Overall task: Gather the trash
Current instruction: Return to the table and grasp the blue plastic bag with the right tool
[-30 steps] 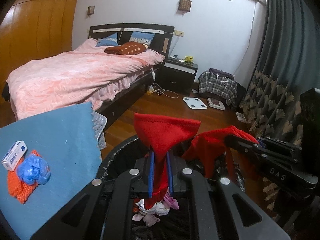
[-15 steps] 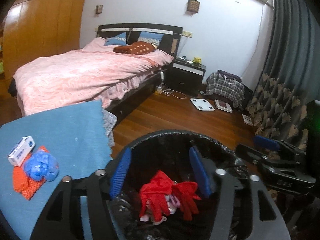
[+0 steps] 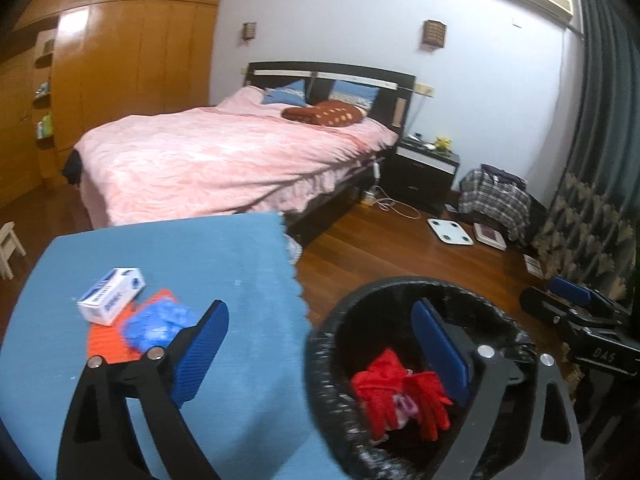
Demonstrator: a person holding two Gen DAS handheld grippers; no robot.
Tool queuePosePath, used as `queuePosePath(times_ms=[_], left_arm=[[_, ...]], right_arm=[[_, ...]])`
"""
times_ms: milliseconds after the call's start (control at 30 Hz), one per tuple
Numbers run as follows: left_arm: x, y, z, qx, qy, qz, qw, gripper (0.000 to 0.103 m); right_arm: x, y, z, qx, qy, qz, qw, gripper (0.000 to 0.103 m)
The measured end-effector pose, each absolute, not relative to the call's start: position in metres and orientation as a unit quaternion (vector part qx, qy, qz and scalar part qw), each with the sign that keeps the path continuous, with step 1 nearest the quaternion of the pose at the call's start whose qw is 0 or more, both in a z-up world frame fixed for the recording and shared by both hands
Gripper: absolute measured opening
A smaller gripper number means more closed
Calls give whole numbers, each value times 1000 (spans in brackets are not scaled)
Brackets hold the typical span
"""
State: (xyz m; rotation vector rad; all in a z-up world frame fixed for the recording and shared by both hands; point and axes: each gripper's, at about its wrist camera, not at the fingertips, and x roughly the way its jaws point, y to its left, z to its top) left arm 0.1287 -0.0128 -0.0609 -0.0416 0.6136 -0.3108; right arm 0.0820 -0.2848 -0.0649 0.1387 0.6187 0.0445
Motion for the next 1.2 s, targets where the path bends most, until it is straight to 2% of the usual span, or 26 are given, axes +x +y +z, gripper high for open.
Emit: queuePosePath(times_ms=[767,1200], left_arm=[[125,126,-86,-35,296,-9,954,94],[141,185,-113,-45,305,49,950,94]], right_arm=[[136,-159,-68,37,303,110,946,97],[180,-70,-99,3,312,157,937,97]])
